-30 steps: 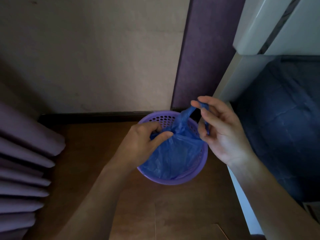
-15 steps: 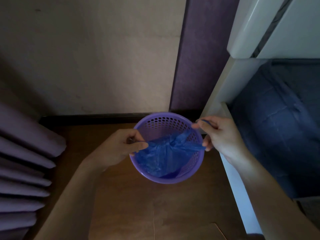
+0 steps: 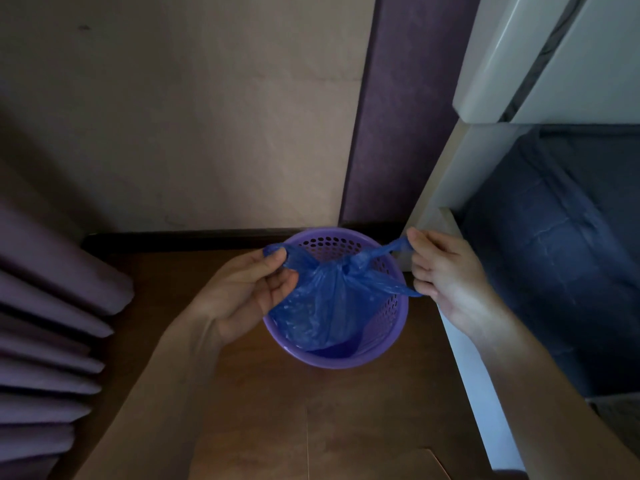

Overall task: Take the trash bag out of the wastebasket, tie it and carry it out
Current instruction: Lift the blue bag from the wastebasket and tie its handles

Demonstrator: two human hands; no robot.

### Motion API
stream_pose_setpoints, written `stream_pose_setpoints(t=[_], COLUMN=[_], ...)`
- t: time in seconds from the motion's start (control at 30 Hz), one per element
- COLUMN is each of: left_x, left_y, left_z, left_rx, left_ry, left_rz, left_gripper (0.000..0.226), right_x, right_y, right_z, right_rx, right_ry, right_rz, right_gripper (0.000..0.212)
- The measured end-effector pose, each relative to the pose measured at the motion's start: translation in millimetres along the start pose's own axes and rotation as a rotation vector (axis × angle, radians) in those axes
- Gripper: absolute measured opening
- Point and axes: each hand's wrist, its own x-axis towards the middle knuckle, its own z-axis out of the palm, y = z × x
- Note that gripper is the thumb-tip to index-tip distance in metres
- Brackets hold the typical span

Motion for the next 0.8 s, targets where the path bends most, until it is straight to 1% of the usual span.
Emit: stream_pose_setpoints(t=[0.1,0.17,0.2,0.27,0.33,0.4,0.43,0.47,0.53,0.57,0.6,0.63,0.67,0.8], left_x=[-1,2,3,7,9,10,10,11,13,15,17,18,19,22], left_y=[0,-4,-7,-11,-14,-13,-13,-11,-7,-5,-2,2,5,15], left_z=[-4,-2,-1,2,5,5,5,5,0,-4,-10,-19,-28,-69], left_rx=[0.116,0.219,0.266,0.309,0.296,0.188,0.078,-0.065,-0.382,-0.505,-0.589,-0.637,-0.654,-0.644], left_ry=[-0.017,0.036,0.075,0.126,0.148,0.161,0.159,0.156,0.176,0.191,0.205,0.223,0.247,0.401], left_rz=[0.012,0.031,0.049,0.104,0.141,0.137,0.124,0.101,0.047,0.028,0.019,0.019,0.025,0.022], left_gripper=[0.020,0.011,0.010,0.013,0.017,0.025,0.029,0.033,0.039,0.040,0.041,0.042,0.044,0.043], right_x=[-2,-2,-2,-2,-1,3,5,7,12,14,15,16,16,19], right_y=[-1,1,1,2,5,9,11,13,18,21,23,26,29,38], right_z=[-5,-3,-1,3,8,12,13,15,17,16,15,12,7,-17], right_rx=[0.128,0.163,0.162,0.100,-0.079,-0.329,-0.400,-0.389,-0.151,-0.029,0.031,0.037,0.022,-0.043], right_ry=[-0.026,-0.038,-0.048,-0.066,-0.038,0.037,0.068,0.087,0.104,0.105,0.104,0.097,0.090,0.157], right_rz=[0.027,0.038,0.039,0.031,0.011,-0.017,-0.017,0.009,0.113,0.158,0.189,0.206,0.217,0.219], right_gripper=[0.026,0.032,0.032,0.025,0.026,0.035,0.037,0.037,0.032,0.028,0.023,0.019,0.019,0.030])
